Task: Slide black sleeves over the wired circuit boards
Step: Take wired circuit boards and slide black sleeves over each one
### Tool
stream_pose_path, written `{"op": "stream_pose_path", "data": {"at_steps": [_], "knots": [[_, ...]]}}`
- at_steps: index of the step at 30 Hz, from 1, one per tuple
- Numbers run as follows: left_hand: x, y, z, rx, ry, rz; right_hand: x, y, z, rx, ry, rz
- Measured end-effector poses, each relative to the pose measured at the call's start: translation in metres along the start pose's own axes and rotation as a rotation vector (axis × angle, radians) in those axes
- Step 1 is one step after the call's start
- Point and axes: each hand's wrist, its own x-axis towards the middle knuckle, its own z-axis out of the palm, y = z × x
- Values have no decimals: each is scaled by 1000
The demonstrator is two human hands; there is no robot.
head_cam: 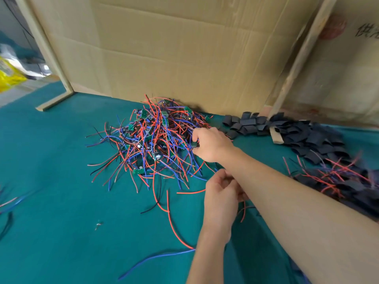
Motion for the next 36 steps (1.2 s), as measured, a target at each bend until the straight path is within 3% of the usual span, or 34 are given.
{"op": "stream_pose_path", "data": {"at_steps": [10,13,19,26,31,36], "knots": [[-1,1,1,47,0,3,-8,26,-28,198,-133,-16],[-3,3,2,127,-59,14,-21,44,-61,317,-246,-22],[-10,5,1,258,-260,46,-84,87,-124,653,-244,-37],[-8,7,6,22,-279,30,-151,107,-101,1051,-303,-92],[-8,6,5,-195,-290,-36,-161,99,-65,818,-158,-102],[-2,0,1,-51,-100,82,-139,106,-84,592,-217,-71]]}}
